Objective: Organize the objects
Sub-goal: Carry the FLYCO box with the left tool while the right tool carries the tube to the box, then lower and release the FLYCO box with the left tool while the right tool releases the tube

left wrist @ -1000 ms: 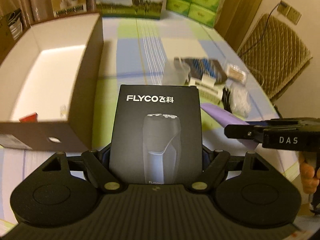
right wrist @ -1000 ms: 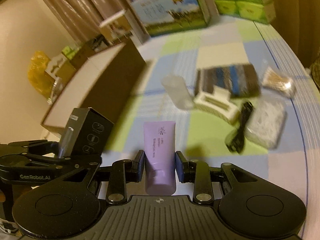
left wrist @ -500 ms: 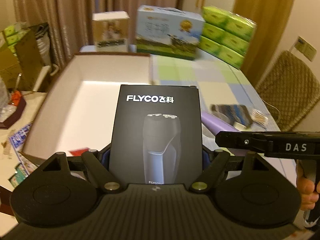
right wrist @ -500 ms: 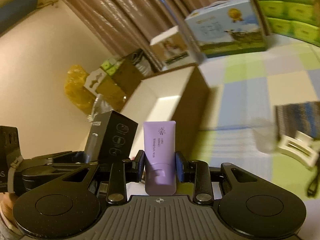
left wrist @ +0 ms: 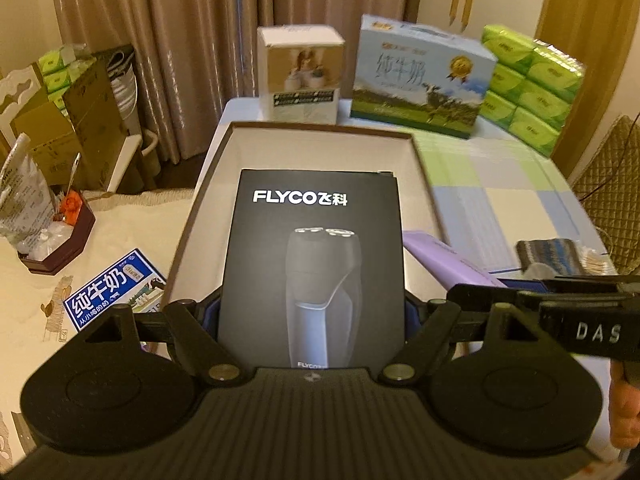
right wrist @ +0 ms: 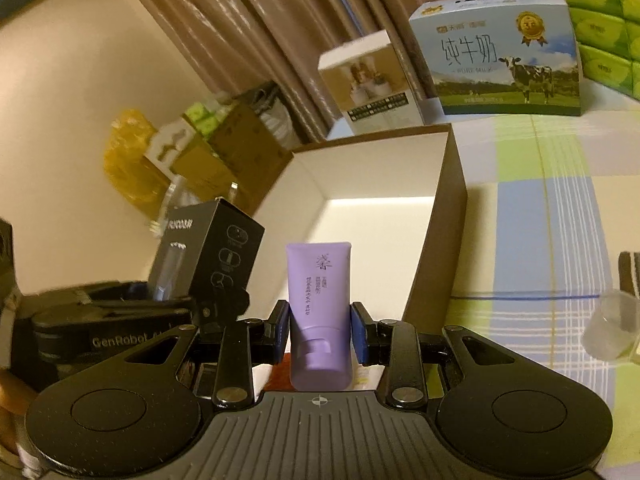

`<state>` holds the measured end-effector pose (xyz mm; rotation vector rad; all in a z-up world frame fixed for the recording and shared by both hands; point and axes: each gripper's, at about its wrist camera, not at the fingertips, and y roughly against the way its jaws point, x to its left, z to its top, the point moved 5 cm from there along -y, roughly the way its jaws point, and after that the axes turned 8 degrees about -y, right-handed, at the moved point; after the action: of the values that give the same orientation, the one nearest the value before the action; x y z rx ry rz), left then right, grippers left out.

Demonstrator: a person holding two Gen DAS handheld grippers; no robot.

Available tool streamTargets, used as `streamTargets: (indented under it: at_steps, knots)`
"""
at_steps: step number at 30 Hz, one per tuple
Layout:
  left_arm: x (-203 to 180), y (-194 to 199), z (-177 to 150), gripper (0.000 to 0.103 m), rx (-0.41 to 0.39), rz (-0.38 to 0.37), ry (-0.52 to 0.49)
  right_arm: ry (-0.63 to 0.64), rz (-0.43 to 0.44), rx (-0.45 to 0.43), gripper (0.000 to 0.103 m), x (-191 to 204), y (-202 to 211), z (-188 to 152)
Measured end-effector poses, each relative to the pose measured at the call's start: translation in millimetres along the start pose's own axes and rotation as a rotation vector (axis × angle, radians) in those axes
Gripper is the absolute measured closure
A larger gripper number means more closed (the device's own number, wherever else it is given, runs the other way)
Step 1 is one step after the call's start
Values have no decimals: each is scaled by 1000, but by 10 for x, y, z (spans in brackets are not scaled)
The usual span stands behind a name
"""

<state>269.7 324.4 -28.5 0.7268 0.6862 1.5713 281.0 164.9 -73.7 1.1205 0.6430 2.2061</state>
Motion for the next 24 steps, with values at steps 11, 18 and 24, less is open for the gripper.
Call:
streamTargets:
  at_steps: [11,18,24]
  knots:
    - [255,-713,33,26,119,-36,-51,157,-228,28,74,62,-700,-26]
    - [325,-1061,48,26,168,-51,-51,254,-323,35,74,8,-962,8]
    - [373,-1221,60,26,189,-51,-53,319,-360,32,74,-45,-1123,35]
